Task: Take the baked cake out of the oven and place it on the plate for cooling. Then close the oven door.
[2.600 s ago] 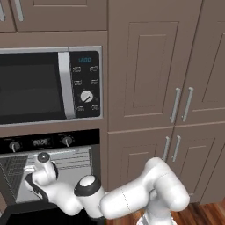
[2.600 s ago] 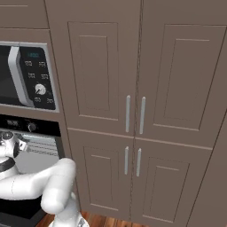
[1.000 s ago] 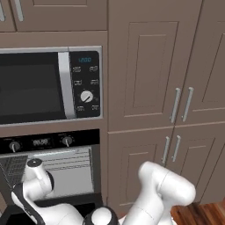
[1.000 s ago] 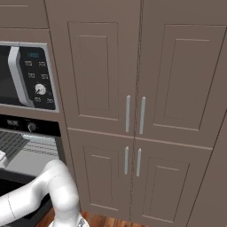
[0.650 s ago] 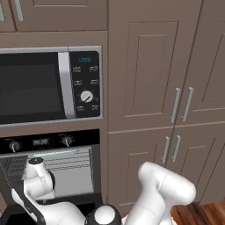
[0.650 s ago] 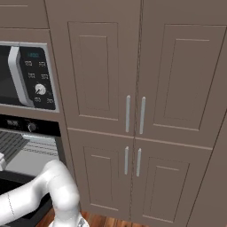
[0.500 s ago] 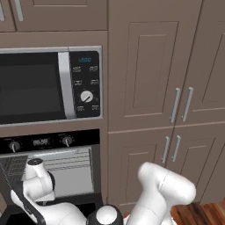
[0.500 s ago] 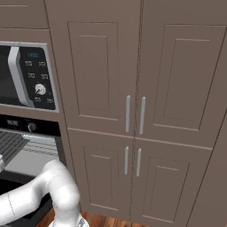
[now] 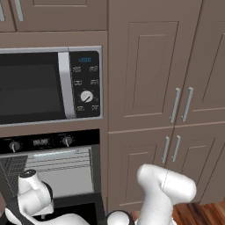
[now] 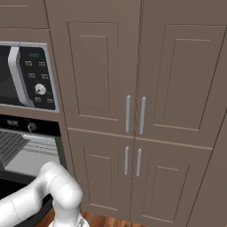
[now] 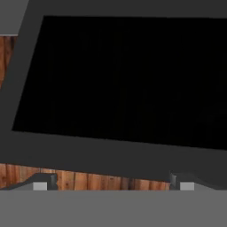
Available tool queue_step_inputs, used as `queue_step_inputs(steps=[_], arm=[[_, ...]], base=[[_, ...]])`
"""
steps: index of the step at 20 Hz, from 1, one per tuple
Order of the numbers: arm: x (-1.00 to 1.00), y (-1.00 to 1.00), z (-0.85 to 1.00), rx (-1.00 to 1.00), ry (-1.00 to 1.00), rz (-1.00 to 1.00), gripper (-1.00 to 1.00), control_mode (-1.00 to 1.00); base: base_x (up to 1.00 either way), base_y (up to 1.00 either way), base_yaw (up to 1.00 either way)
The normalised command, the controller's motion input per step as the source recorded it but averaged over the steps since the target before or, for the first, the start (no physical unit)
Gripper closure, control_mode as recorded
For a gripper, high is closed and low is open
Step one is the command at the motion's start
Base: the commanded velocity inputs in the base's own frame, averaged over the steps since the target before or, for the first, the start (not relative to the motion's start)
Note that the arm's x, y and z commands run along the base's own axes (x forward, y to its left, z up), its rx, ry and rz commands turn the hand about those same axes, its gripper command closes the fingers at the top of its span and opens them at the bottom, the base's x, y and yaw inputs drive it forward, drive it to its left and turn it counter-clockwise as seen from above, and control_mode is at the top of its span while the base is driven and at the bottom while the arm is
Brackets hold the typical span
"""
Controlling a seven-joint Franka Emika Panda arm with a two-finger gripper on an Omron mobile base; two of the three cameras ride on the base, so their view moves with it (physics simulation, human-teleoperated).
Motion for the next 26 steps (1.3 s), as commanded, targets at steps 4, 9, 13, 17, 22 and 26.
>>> queue_step_inputs(steps=[4, 9, 13, 17, 22, 26], arm=[[-0.65, -0.04, 0.16, 0.00, 0.00, 0.00, -1.00, -1.00], [-0.71, -0.05, 0.01, 0.00, 0.00, 0.00, -1.00, -1.00], [-0.67, -0.01, -0.09, 0.00, 0.00, -0.02, -1.00, -1.00], [-0.55, -0.01, -0.25, -0.03, 0.00, -0.02, -1.00, -1.00], [-0.27, -0.01, -0.39, -0.10, 0.00, -0.08, -1.00, -1.00], [-0.17, -0.04, -0.37, -0.07, 0.01, -0.12, -1.00, -1.00]], base=[[0.00, 0.00, 0.00], [0.00, 0.00, 0.00], [0.00, 0.00, 0.00], [0.00, 0.00, 0.00], [0.00, 0.00, 0.00], [0.00, 0.00, 0.00]])
